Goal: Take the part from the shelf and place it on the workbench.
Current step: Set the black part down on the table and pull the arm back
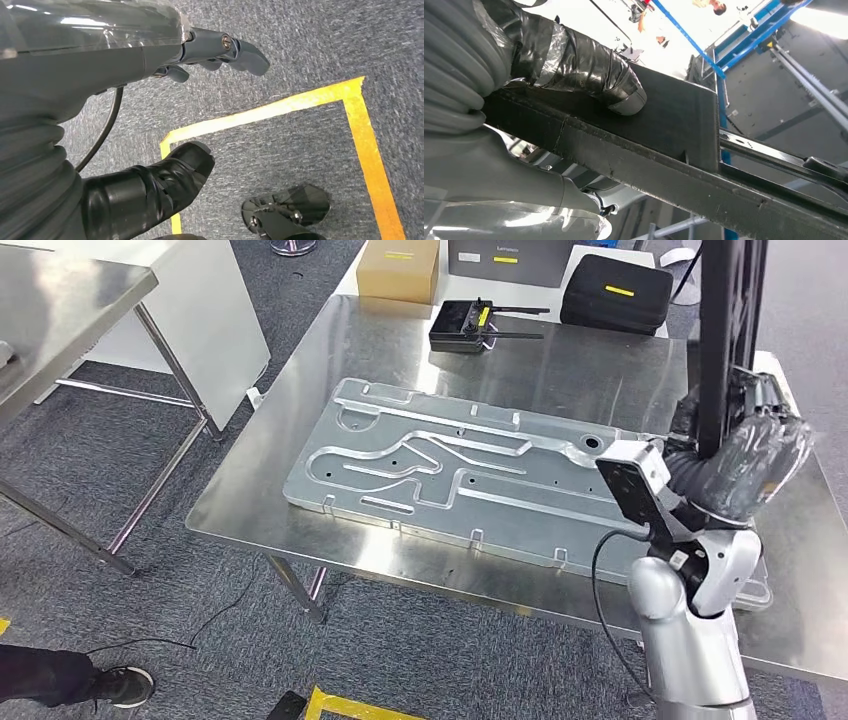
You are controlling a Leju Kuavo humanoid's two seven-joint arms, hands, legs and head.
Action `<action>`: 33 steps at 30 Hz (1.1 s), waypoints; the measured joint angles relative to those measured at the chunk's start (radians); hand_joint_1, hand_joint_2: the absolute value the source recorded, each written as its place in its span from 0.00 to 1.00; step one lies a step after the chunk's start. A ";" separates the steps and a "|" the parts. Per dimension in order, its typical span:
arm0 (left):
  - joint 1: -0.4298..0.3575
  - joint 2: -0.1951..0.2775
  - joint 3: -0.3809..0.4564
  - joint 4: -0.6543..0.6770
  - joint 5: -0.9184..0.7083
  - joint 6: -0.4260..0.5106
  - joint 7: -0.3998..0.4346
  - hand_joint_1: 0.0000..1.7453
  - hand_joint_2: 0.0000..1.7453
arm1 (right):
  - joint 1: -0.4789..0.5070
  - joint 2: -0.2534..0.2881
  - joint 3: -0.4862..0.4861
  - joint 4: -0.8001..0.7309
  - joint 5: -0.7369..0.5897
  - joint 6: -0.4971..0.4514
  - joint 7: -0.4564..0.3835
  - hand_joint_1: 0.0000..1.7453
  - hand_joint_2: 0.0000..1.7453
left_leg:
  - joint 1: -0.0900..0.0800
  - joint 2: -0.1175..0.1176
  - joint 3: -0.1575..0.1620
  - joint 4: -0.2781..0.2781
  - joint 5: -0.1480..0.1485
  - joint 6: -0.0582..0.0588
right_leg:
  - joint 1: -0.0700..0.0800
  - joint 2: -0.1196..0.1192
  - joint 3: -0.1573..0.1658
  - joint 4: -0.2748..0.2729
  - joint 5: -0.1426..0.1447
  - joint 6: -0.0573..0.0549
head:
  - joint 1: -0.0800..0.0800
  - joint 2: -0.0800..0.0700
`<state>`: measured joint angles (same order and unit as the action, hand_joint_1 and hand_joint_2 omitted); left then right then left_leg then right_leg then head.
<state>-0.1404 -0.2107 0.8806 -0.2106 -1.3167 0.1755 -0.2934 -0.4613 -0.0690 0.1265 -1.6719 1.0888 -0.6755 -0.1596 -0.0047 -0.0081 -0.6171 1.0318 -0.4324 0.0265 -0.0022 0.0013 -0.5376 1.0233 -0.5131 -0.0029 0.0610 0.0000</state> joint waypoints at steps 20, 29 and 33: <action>-0.020 -0.008 -0.055 0.000 -0.001 0.000 0.052 0.00 0.00 | -0.429 -0.195 0.317 0.413 0.477 0.116 0.440 0.81 1.00 | -0.001 -0.001 0.000 0.001 0.001 0.001 | 0.000 0.000 0.000 0.000 0.002 0.002 | 0.000 0.000; -0.021 -0.009 -0.063 0.000 0.010 0.005 0.060 0.00 0.00 | -0.446 -0.277 0.430 0.569 0.478 0.109 0.459 0.81 1.00 | -0.001 -0.001 0.000 0.001 0.001 0.001 | 0.000 0.000 -0.001 -0.001 0.002 0.003 | 0.000 0.000; -0.021 -0.010 -0.064 0.000 0.016 0.012 0.058 0.00 0.00 | -0.428 -0.305 0.446 0.616 0.478 0.093 0.466 0.81 1.00 | -0.001 -0.001 0.000 0.001 0.001 0.001 | 0.000 0.000 -0.001 -0.001 0.002 0.003 | 0.000 0.000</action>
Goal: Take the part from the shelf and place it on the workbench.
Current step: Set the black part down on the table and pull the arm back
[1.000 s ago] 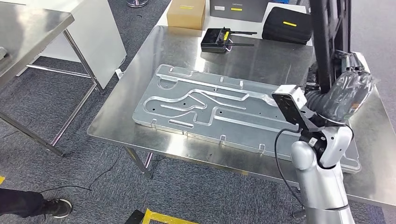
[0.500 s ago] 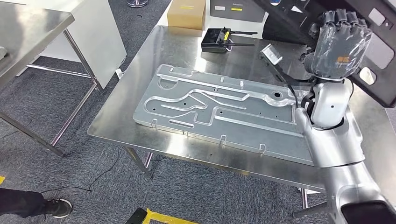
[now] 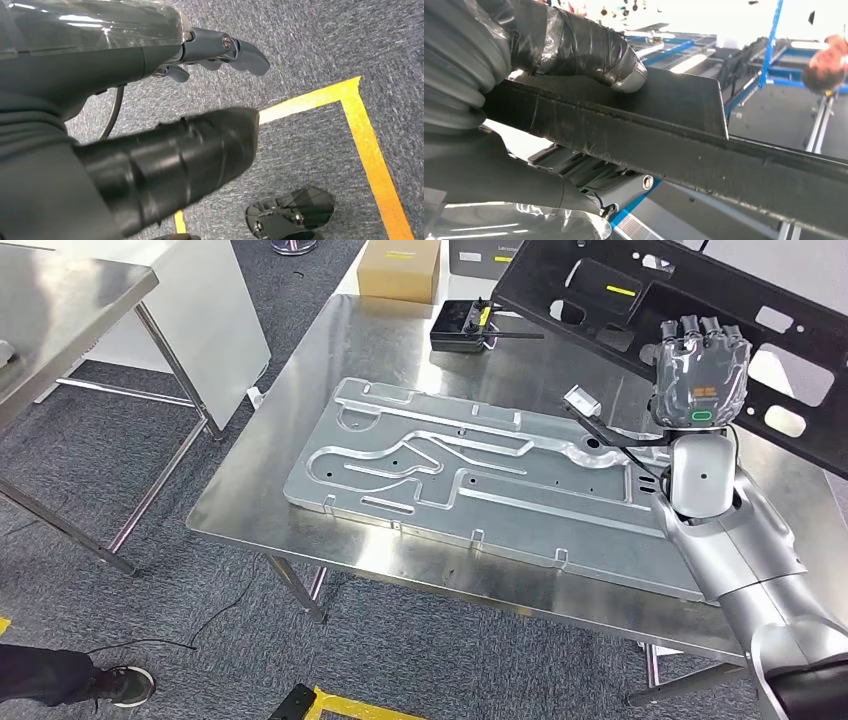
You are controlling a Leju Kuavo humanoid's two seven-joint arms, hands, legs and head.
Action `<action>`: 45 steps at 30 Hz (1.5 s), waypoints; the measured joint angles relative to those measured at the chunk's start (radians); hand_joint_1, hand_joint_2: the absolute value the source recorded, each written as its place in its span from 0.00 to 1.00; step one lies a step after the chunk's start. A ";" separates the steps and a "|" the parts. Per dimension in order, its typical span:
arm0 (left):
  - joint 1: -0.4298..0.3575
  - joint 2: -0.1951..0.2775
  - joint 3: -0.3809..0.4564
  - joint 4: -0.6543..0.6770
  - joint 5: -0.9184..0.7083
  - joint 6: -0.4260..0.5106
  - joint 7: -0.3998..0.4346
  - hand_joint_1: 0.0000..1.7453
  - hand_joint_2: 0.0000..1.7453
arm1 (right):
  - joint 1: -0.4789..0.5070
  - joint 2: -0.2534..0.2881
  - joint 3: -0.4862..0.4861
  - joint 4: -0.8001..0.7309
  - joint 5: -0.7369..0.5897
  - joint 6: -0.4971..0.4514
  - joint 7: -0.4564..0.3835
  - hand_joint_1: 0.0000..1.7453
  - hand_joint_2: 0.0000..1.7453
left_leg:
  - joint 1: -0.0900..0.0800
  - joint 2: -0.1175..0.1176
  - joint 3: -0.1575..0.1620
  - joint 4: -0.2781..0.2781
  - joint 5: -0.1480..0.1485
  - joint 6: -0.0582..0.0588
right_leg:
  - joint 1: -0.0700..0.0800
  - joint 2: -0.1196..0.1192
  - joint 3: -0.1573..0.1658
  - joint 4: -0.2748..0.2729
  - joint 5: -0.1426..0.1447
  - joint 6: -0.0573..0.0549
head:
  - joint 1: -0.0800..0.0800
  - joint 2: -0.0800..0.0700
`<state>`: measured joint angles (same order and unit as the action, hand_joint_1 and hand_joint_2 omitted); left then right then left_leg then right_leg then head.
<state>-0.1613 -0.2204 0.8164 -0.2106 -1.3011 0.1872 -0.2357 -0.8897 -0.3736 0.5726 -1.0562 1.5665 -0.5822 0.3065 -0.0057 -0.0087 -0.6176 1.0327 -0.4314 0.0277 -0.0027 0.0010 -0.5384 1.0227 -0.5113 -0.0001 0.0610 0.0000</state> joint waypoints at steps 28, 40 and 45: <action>0.000 0.000 -0.003 0.000 0.034 0.003 -0.002 0.00 0.00 | 0.242 0.037 -0.102 0.026 -0.018 -0.031 -0.178 0.89 1.00 | 0.000 0.000 0.000 -0.001 0.000 0.000 | 0.000 0.000 0.000 0.000 0.000 0.000 | 0.000 0.000; 0.003 0.000 -0.005 0.000 0.038 0.002 0.000 0.00 0.00 | 0.329 0.110 -0.108 0.015 -0.044 0.011 -0.244 0.87 1.00 | 0.001 0.000 0.000 -0.001 0.000 0.000 | 0.001 0.000 0.000 0.000 0.000 0.000 | 0.000 0.000; 0.003 0.000 -0.009 0.000 0.040 0.002 0.001 0.00 0.00 | 0.345 0.127 -0.108 0.016 -0.046 0.027 -0.253 0.83 1.00 | 0.000 0.000 0.000 -0.001 0.000 0.000 | 0.001 0.000 0.000 0.000 0.000 0.000 | 0.000 0.000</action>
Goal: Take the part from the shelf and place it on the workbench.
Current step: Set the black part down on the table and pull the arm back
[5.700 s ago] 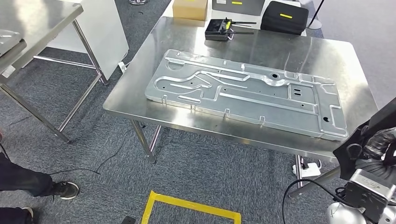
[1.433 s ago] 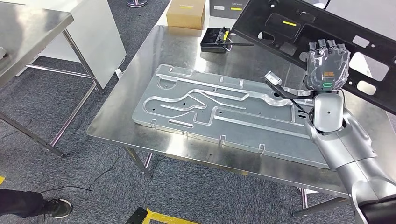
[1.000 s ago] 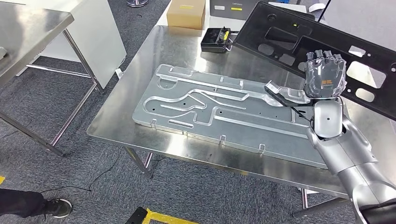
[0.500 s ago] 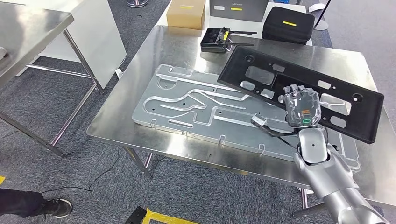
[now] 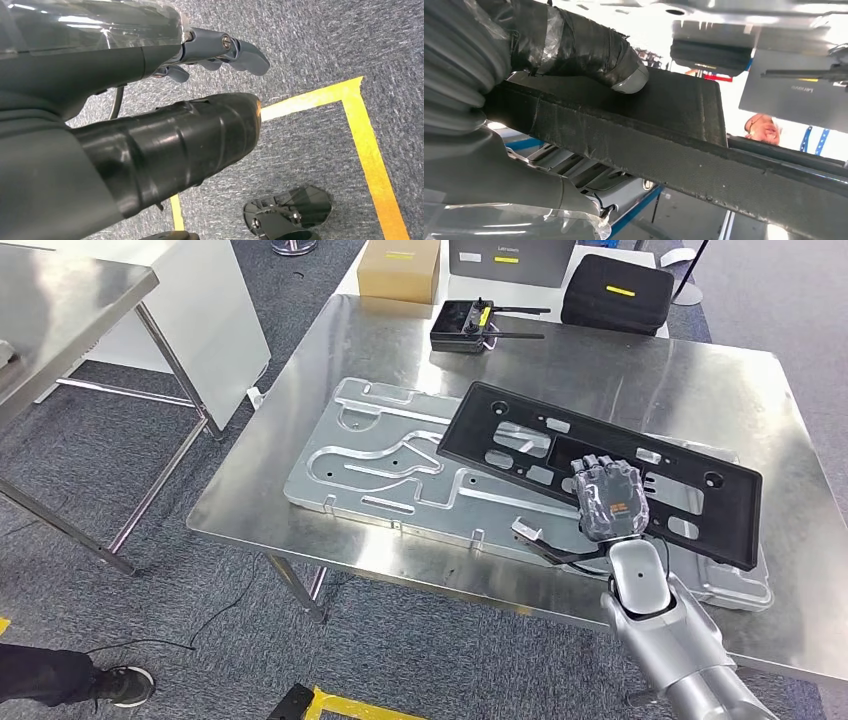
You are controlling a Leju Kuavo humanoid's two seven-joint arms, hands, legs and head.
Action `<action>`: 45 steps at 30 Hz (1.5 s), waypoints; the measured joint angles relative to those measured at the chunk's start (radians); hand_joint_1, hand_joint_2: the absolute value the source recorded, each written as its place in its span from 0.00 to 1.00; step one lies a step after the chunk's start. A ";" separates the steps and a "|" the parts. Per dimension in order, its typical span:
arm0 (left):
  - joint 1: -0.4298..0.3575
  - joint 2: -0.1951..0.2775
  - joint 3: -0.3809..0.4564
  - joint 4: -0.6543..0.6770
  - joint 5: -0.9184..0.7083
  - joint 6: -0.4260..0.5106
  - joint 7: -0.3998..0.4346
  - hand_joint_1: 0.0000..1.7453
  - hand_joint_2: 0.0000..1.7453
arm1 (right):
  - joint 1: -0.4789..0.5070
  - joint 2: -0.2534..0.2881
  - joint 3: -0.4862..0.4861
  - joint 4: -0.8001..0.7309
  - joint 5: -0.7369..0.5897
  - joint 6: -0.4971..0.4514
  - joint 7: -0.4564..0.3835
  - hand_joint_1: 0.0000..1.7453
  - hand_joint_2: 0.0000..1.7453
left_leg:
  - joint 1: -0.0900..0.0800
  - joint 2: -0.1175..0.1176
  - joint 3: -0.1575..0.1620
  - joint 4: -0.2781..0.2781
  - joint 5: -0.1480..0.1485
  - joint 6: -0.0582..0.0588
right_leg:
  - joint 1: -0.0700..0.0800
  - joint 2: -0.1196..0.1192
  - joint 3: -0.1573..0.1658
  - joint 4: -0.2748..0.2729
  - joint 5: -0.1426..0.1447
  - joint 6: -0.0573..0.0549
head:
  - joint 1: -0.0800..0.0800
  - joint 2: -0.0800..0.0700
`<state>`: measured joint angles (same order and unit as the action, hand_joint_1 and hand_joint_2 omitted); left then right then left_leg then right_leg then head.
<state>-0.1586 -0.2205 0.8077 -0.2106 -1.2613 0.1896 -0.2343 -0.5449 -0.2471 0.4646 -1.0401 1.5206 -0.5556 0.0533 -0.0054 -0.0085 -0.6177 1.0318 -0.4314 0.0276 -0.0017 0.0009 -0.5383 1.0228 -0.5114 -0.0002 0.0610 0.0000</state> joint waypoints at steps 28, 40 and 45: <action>0.001 0.000 -0.012 0.000 0.009 0.000 0.001 0.00 0.00 | 0.003 0.041 0.000 0.038 0.003 0.069 -0.003 0.00 1.00 | 0.000 0.000 0.000 0.000 0.000 0.000 | 0.000 0.000 0.000 0.000 0.000 0.000 | 0.000 0.000; 0.010 0.000 -0.011 0.000 0.034 0.003 -0.012 0.00 0.00 | 0.013 0.008 0.000 -0.063 -0.104 0.150 -0.045 0.00 1.00 | 0.000 0.000 0.001 0.000 0.000 0.000 | -0.001 0.000 0.000 0.000 0.000 0.000 | 0.000 0.000; 0.021 0.002 -0.009 0.000 0.048 0.004 -0.021 0.00 0.00 | 0.017 -0.065 0.000 -0.197 -0.188 0.233 -0.075 0.00 1.00 | 0.000 0.000 0.000 0.000 0.000 0.000 | -0.001 0.000 0.000 0.000 0.000 0.000 | 0.000 0.000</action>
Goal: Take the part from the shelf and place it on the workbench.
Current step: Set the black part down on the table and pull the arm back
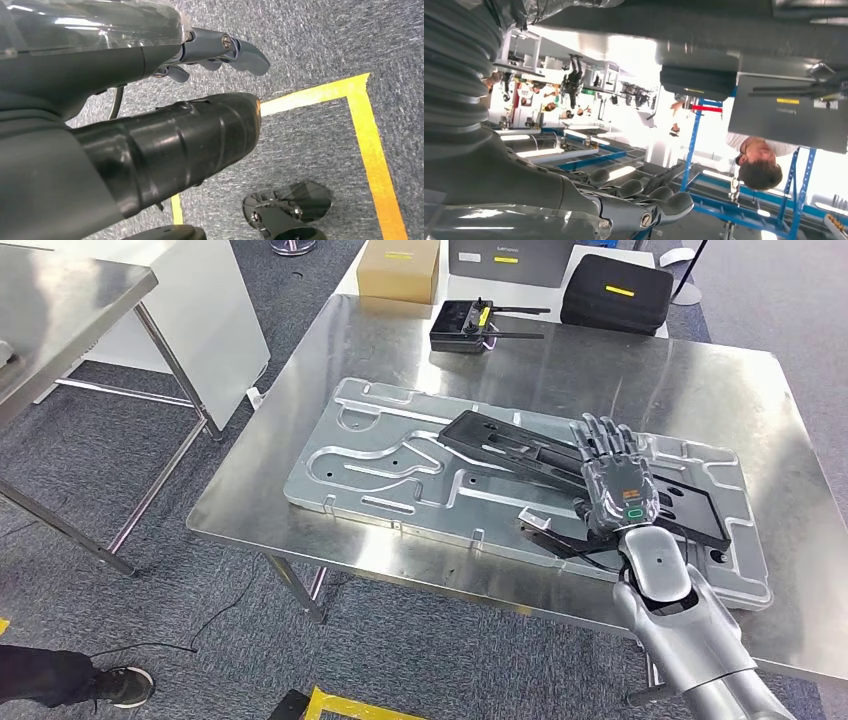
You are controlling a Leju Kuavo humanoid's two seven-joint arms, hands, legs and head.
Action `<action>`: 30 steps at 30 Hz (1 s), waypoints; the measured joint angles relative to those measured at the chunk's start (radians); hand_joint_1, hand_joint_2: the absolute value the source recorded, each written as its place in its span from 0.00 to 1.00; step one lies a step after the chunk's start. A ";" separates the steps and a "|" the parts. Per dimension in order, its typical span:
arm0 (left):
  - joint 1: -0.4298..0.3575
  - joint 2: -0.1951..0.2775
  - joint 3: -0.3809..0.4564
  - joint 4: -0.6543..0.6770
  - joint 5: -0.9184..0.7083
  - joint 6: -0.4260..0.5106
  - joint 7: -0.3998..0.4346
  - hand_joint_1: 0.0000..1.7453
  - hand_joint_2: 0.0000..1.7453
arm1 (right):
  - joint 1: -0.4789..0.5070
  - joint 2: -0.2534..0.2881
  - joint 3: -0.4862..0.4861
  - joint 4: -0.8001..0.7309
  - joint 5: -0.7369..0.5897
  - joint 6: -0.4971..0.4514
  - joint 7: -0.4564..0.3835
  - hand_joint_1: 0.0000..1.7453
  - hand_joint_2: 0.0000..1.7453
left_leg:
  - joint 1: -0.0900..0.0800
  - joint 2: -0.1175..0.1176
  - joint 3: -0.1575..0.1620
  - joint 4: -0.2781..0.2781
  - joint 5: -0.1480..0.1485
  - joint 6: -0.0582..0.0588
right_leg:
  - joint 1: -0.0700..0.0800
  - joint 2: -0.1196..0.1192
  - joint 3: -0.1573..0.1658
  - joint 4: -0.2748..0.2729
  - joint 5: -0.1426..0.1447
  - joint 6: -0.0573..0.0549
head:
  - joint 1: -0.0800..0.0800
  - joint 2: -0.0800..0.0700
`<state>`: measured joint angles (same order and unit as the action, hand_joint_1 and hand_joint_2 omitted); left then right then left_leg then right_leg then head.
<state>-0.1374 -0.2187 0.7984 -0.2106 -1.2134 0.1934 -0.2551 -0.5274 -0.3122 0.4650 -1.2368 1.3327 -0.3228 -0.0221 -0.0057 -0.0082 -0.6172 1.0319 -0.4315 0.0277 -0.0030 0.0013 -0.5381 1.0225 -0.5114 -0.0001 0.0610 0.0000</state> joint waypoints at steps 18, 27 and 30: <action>0.024 0.012 0.023 0.000 0.032 0.027 -0.014 0.00 0.00 | 0.357 -0.325 -0.203 -0.572 -0.194 -0.176 -0.125 0.00 1.00 | 0.000 -0.003 0.001 0.000 -0.003 0.002 | -0.001 -0.002 0.002 -0.002 -0.001 0.001 | 0.000 0.000; 0.030 0.011 0.025 0.000 0.032 0.052 -0.008 0.00 0.00 | 0.517 -0.105 -0.369 -0.730 -0.304 -0.359 -0.352 0.00 1.00 | 0.002 0.000 0.004 -0.001 -0.003 0.002 | 0.001 0.000 0.004 -0.002 -0.001 0.001 | 0.000 0.000; 0.033 0.008 0.025 0.000 0.033 0.070 0.000 0.00 0.00 | 0.555 0.127 -0.471 -0.801 -0.516 -0.373 -0.597 0.00 1.00 | 0.003 -0.001 0.005 -0.001 -0.003 0.001 | 0.001 -0.001 0.005 -0.002 -0.003 -0.001 | 0.000 0.000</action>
<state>-0.1041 -0.2104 0.8239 -0.2106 -1.1801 0.2629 -0.2548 0.0276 -0.1849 -0.0055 -2.0382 0.8166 -0.6960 -0.6186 -0.0028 -0.0094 -0.6119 1.0307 -0.4343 0.0291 -0.0021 0.0001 -0.5329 1.0204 -0.5143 -0.0009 0.0608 0.0000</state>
